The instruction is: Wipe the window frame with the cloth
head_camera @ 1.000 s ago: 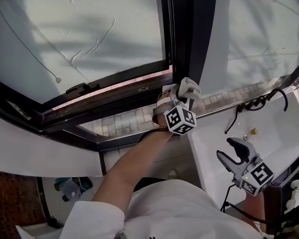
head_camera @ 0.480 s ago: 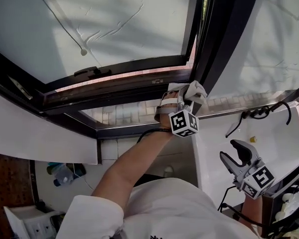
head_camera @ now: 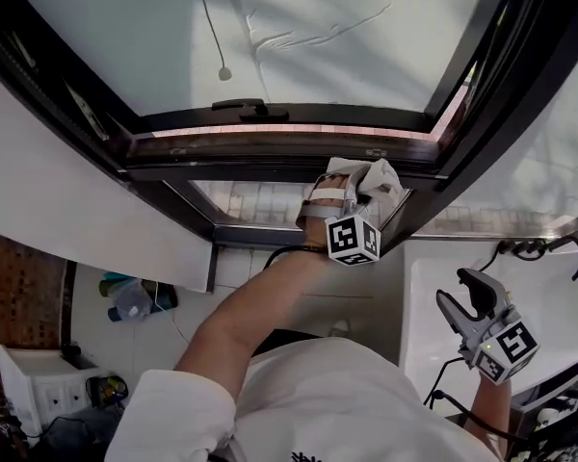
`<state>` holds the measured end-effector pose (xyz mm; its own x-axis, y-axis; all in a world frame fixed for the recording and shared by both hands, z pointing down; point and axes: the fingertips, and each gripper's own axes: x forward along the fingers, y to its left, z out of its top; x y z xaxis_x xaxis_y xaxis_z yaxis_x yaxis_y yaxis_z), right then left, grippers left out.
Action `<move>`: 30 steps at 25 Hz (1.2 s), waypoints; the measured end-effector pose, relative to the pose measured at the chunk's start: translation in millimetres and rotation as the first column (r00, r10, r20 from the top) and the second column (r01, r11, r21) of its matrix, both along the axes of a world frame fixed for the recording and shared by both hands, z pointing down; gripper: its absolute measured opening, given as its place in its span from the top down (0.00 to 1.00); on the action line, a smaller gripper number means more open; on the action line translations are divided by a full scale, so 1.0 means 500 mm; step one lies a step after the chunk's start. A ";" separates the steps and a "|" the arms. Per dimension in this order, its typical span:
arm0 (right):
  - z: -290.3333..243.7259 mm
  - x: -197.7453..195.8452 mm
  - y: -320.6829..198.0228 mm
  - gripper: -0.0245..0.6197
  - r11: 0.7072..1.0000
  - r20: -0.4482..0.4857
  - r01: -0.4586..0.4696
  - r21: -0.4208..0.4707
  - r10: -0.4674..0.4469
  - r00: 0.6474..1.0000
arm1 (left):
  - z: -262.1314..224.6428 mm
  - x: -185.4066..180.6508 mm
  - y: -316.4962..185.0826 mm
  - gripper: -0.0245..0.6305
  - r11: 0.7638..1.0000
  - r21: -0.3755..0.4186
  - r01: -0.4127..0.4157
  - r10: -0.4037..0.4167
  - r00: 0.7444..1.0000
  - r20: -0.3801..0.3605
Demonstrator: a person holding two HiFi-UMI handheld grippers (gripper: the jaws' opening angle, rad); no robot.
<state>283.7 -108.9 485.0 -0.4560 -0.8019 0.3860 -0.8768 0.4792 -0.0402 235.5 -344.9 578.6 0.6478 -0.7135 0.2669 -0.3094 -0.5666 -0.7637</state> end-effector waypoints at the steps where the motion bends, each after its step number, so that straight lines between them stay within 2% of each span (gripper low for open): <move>1: -0.001 -0.017 -0.009 0.62 1.000 -0.002 0.010 0.001 -0.010 1.000 | 0.000 -0.027 -0.008 0.77 1.000 0.003 0.010 -0.010 1.000 0.003; 11: -0.021 -0.209 -0.087 0.62 0.996 -0.017 0.093 0.007 -0.092 0.996 | 0.002 -0.293 -0.070 0.77 0.997 0.035 0.069 -0.070 0.997 0.024; 24: -0.039 -0.429 -0.157 0.62 0.992 -0.051 0.121 0.023 -0.120 0.991 | 0.013 -0.655 -0.159 0.77 0.987 0.060 0.148 -0.151 0.987 0.054; 30: -0.042 -0.536 -0.180 0.62 0.990 -0.043 0.132 0.043 -0.130 0.991 | 0.019 -0.848 -0.205 0.76 0.972 0.045 0.232 -0.234 0.970 0.066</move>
